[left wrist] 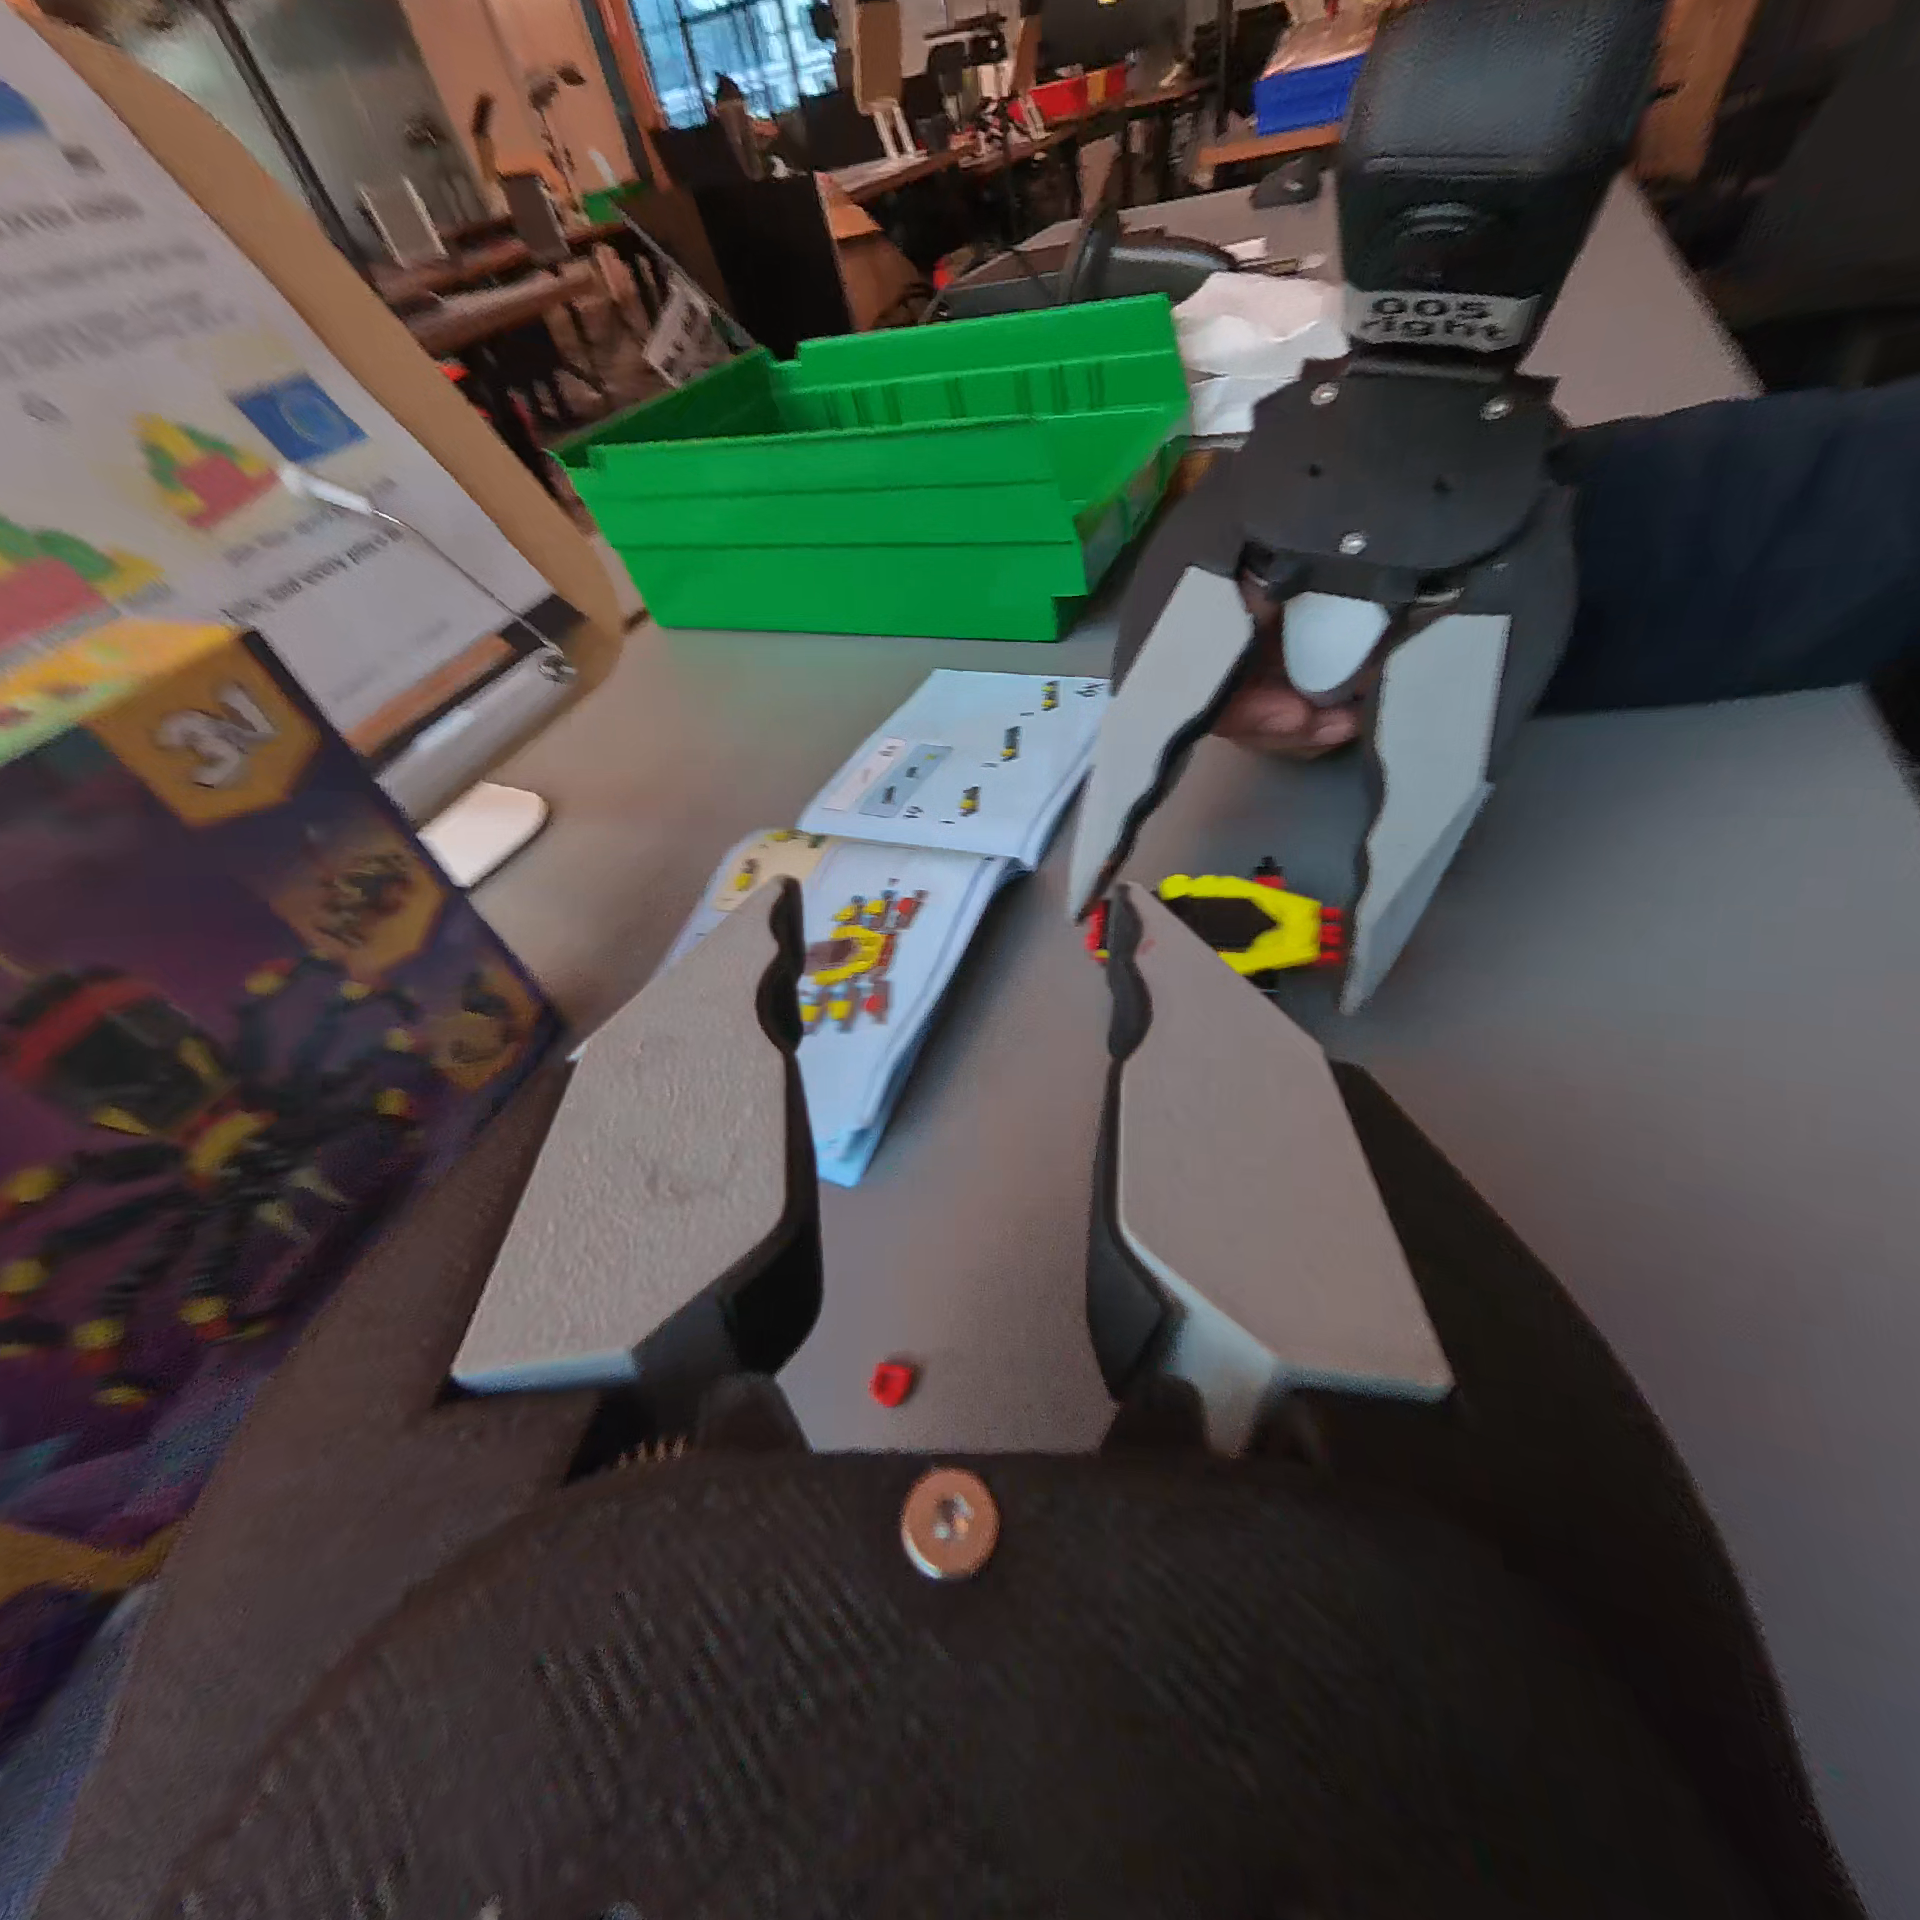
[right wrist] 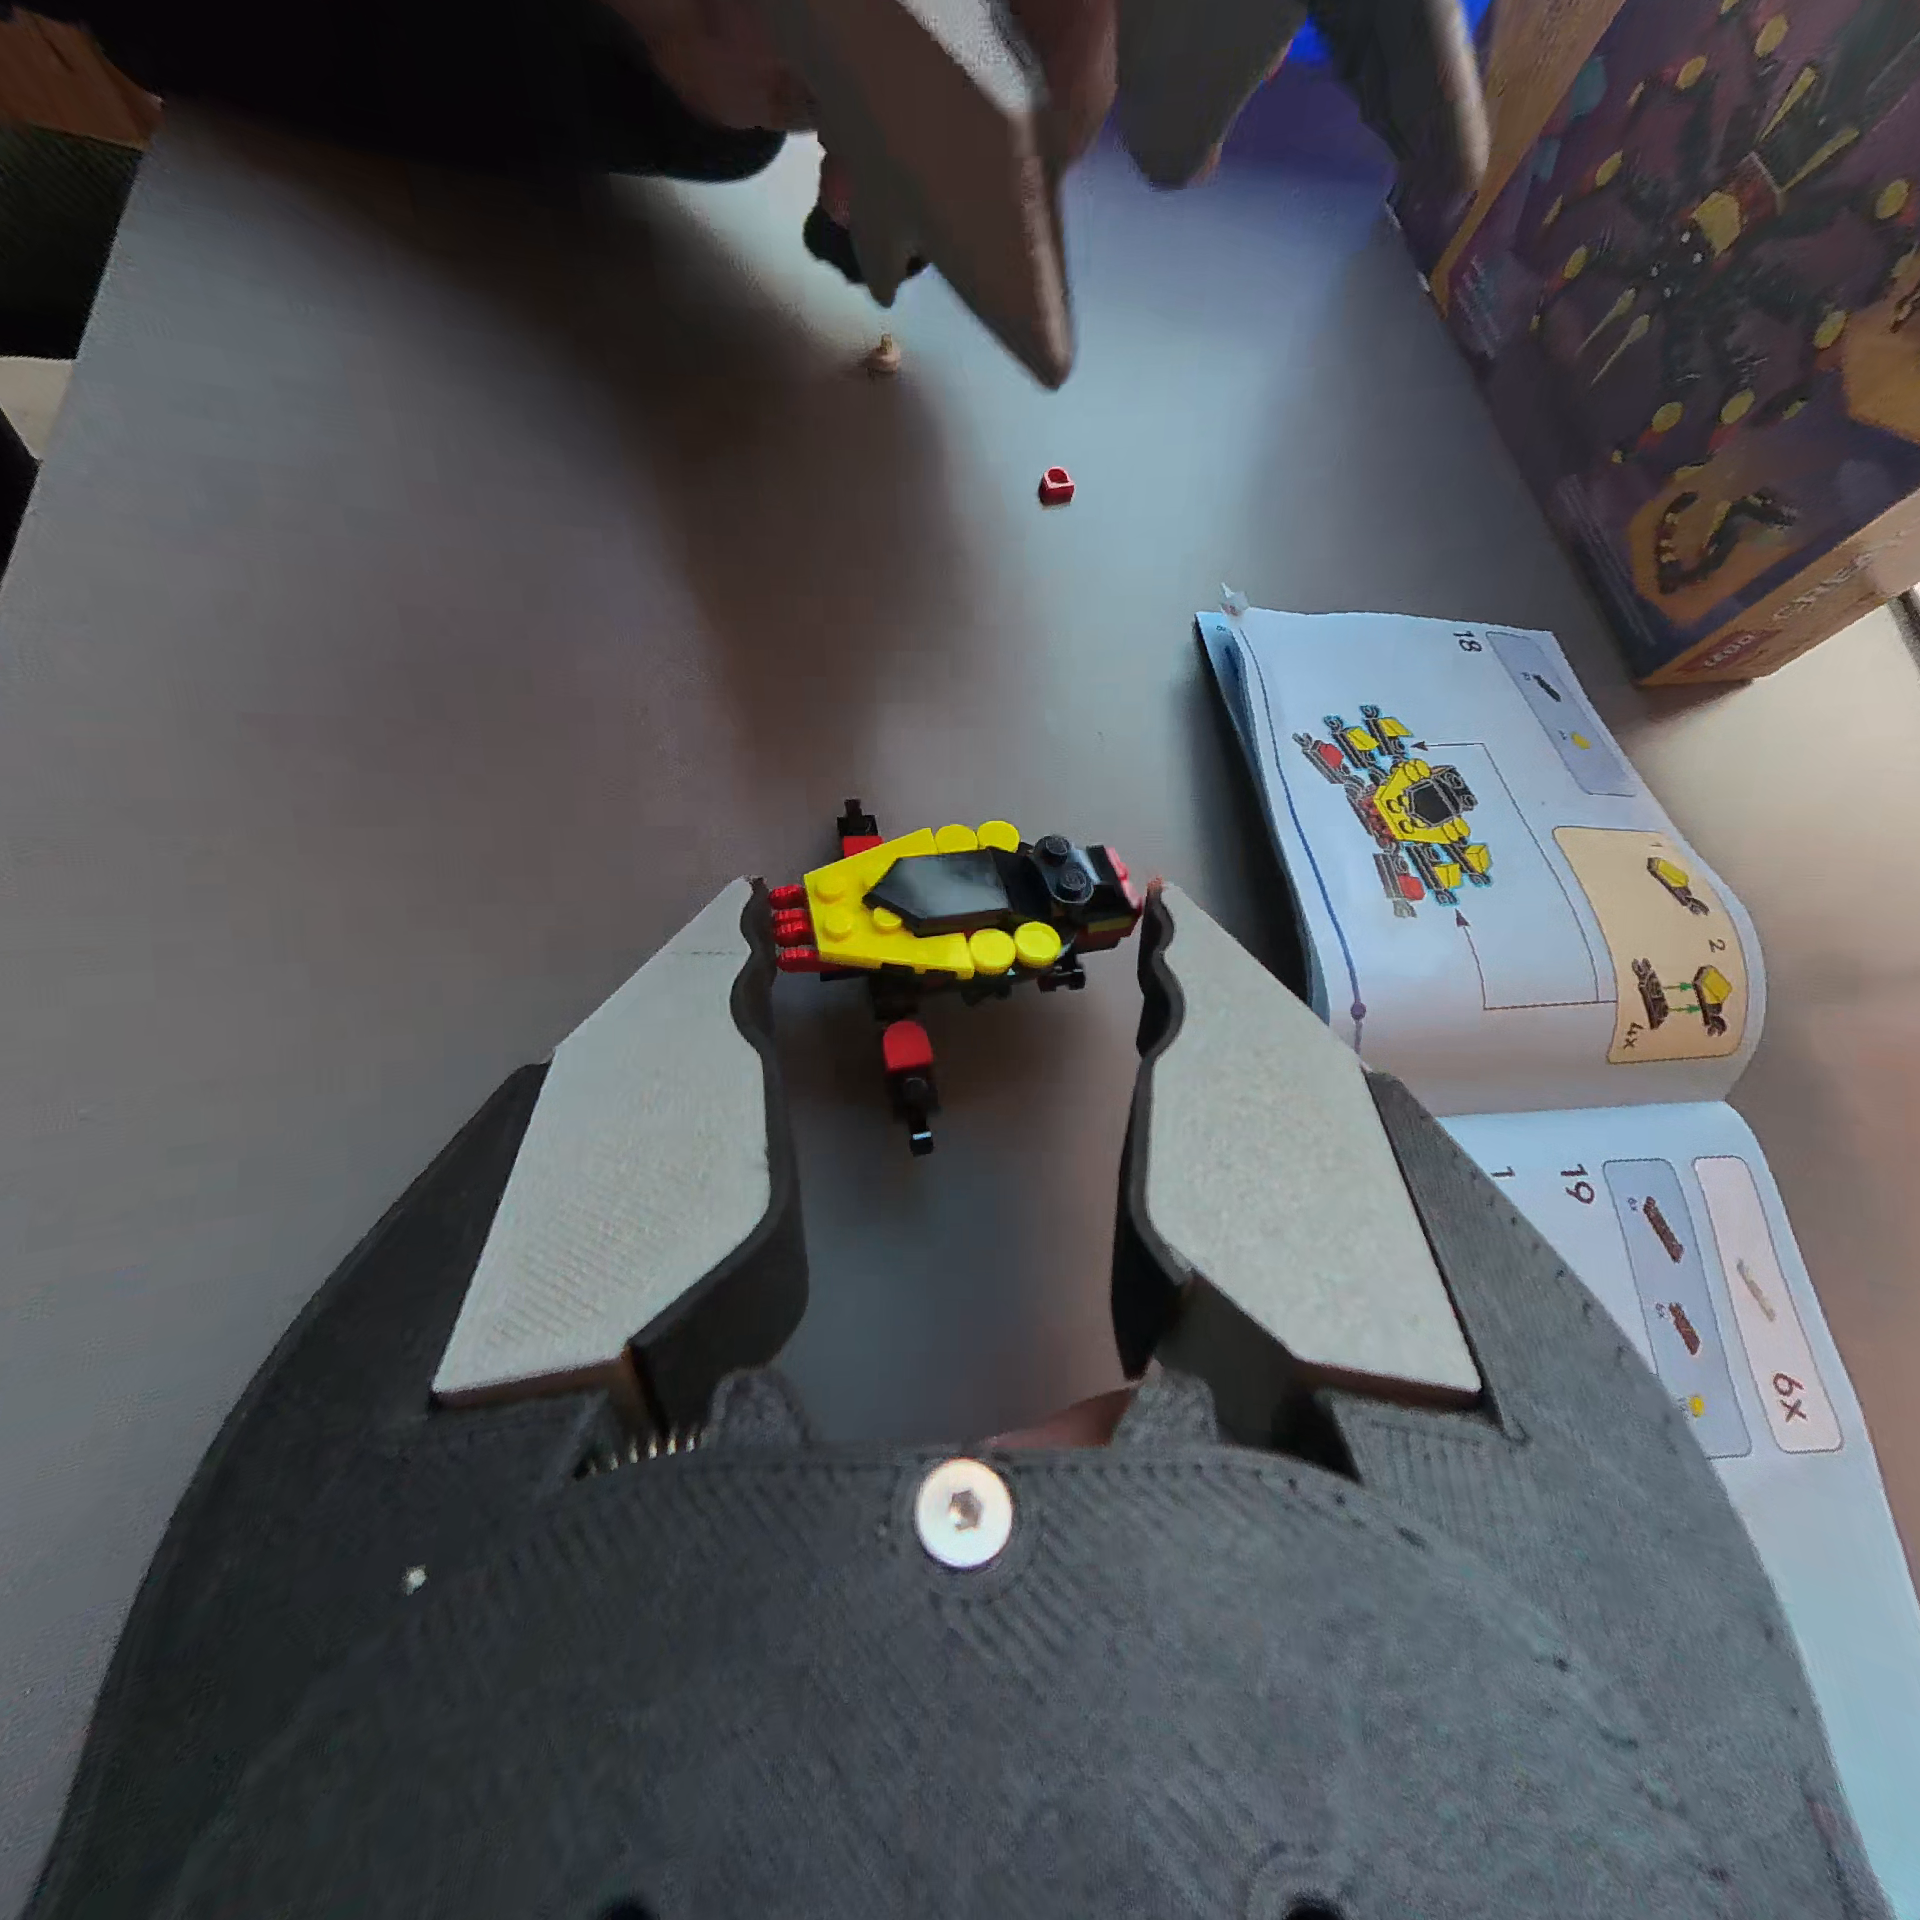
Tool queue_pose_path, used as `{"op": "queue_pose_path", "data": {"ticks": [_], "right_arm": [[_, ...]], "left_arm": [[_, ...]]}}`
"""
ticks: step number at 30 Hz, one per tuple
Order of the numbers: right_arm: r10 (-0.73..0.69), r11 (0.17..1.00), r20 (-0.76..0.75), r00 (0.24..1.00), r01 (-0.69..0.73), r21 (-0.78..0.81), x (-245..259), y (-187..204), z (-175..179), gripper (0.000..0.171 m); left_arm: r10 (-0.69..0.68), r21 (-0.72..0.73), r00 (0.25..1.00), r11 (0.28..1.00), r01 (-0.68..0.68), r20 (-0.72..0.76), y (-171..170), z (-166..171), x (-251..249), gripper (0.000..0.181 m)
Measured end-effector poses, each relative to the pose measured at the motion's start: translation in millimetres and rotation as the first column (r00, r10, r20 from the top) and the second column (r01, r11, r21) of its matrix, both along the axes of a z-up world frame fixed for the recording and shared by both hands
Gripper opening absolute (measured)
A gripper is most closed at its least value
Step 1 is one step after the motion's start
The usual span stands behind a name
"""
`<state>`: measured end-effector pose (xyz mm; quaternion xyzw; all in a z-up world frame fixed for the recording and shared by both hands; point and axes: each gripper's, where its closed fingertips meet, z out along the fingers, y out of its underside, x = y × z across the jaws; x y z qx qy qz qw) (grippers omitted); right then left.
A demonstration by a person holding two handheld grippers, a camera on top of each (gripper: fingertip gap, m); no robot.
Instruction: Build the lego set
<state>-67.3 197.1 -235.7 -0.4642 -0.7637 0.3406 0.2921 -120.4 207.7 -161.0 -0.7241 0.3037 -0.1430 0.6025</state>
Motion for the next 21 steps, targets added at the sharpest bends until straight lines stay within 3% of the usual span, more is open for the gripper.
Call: {"op": "queue_pose_path", "data": {"ticks": [3,6,15,21], "right_arm": [[-0.009,0.999,-0.031,0.999,0.007,-0.050,0.3,1.0,7.4,0.080],[-0.020,0.994,-0.059,0.998,0.014,-0.105,0.3,2.6,15.0,0.090],[-0.127,0.975,-0.320,0.939,0.058,-0.217,-4.9,21.6,66.6,0.080],[-0.158,0.973,-0.344,0.926,0.086,-0.216,-4.9,28.8,69.9,0.078]], "left_arm": [[-0.091,-0.065,0.995,0.994,0.088,-0.046,-8.1,-16.6,21.0,0.066],[-0.119,-0.030,0.987,0.993,0.117,-0.107,-13.4,-21.0,32.5,0.065],[-0.123,-0.004,0.972,0.992,0.125,-0.200,-17.7,-27.2,41.4,0.058],[-0.112,-0.023,0.979,0.994,0.109,-0.168,-15.0,-26.8,38.6,0.056]]}}
